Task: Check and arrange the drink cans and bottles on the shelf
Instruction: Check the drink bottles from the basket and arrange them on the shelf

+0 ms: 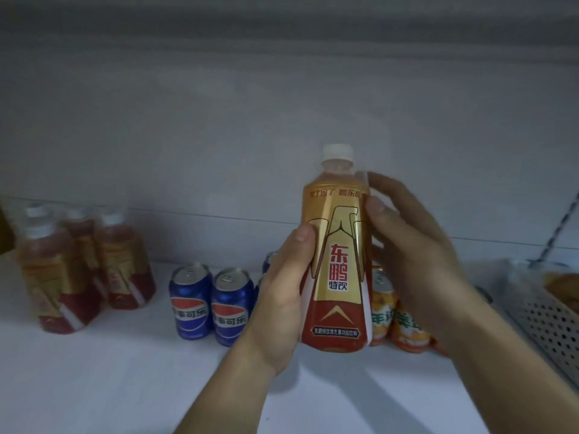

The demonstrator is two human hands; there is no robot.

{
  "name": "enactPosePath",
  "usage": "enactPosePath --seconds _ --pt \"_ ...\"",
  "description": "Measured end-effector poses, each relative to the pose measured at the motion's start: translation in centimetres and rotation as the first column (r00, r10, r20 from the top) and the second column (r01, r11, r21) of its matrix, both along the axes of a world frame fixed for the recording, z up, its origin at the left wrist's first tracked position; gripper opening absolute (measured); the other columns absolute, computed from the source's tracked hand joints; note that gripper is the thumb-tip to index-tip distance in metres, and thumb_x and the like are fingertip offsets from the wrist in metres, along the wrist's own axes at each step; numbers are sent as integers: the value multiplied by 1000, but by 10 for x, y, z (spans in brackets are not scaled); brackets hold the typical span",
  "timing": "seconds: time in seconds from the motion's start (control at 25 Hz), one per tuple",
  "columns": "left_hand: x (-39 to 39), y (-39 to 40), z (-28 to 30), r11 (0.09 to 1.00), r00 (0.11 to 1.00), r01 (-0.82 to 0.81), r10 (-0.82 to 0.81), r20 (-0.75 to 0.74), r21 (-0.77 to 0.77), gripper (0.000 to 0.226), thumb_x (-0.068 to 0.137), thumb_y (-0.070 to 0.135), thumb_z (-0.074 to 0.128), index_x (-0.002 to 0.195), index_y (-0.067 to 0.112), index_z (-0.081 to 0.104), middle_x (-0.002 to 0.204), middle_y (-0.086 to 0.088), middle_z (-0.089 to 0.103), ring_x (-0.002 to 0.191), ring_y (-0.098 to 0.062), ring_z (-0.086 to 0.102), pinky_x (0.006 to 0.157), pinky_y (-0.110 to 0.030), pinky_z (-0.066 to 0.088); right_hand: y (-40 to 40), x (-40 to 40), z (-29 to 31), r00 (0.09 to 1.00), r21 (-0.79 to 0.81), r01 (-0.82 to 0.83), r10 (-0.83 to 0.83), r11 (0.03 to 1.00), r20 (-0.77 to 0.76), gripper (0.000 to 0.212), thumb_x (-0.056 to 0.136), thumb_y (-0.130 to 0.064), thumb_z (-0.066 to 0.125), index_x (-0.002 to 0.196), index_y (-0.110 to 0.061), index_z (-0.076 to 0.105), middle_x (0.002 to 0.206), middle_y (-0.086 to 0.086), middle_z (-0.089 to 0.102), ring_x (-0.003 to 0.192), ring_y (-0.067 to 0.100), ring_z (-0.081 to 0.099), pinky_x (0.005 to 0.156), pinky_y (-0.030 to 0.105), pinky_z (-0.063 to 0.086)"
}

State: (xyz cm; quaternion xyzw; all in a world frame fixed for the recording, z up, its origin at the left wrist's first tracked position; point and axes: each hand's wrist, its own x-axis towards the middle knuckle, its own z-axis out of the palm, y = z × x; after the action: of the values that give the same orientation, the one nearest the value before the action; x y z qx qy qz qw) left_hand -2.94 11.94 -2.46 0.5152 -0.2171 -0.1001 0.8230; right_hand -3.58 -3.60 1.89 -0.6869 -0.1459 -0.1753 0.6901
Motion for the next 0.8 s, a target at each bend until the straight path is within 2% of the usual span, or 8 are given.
enactPosePath --seconds 0.12,0.24,0.32,0.4,0.48,0.64,0.72,0.8 --pt "-1 -21 -2 997 996 42 -47 -72 -64 48 86 58 49 107 25 77 107 -8 78 96 -21 76 80 -30 62 -6 6 -16 974 109 -157 172 982 -147 50 91 -54 56 131 -25 66 120 11 75 111 30 73 96 48 55" --pt "0 -24 -4 997 989 45 -52 -137 -57 51 80 56 45 103 24 77 105 -8 78 94 -21 76 80 -32 62 -8 12 -14 969 148 -188 208 971 -132 46 91 -47 58 128 -21 67 115 13 74 105 27 72 93 44 57" --pt "-1 -22 -5 1000 988 0 -5 -152 -31 52 79 58 45 103 25 78 108 -9 78 97 -24 76 82 -36 61 -7 14 -12 973 114 -193 205 975 -106 46 92 -43 58 129 -18 65 117 17 72 102 27 72 91 42 58" --pt "-2 -18 -6 999 987 -52 52 -154 8 52 78 60 43 99 28 79 104 -8 78 94 -25 76 81 -38 61 -5 14 -11 969 87 -213 222 973 -109 47 91 -42 58 132 -19 62 117 13 73 104 26 73 90 39 58" --pt "-3 -16 -6 997 988 -55 62 -139 52 54 80 60 41 100 28 79 103 -8 79 92 -25 77 81 -38 62 -6 12 -11 964 93 -227 237 969 -118 50 89 -46 60 133 -23 60 123 12 72 111 28 72 95 43 57" --pt "-8 -16 3 987 989 25 -2 -150 157 63 84 67 32 116 29 70 108 -4 78 101 -23 75 93 -43 57 -5 8 -8 986 180 -129 146 975 -84 44 91 -49 56 123 -20 66 125 20 70 116 37 70 105 55 53" --pt "-9 -21 4 983 993 43 -22 -118 180 65 80 72 31 114 36 72 110 2 78 105 -17 73 97 -42 53 -4 8 -8 999 161 -30 34 986 -24 38 91 -46 60 117 -20 68 116 13 75 108 31 73 100 50 57" --pt "-9 -27 3 988 996 -7 20 -82 155 55 76 71 36 99 42 77 104 5 79 100 -13 75 90 -37 55 -1 8 -7 1000 102 1 -3 995 20 35 89 -46 62 113 -22 68 104 2 76 98 20 74 88 38 59"
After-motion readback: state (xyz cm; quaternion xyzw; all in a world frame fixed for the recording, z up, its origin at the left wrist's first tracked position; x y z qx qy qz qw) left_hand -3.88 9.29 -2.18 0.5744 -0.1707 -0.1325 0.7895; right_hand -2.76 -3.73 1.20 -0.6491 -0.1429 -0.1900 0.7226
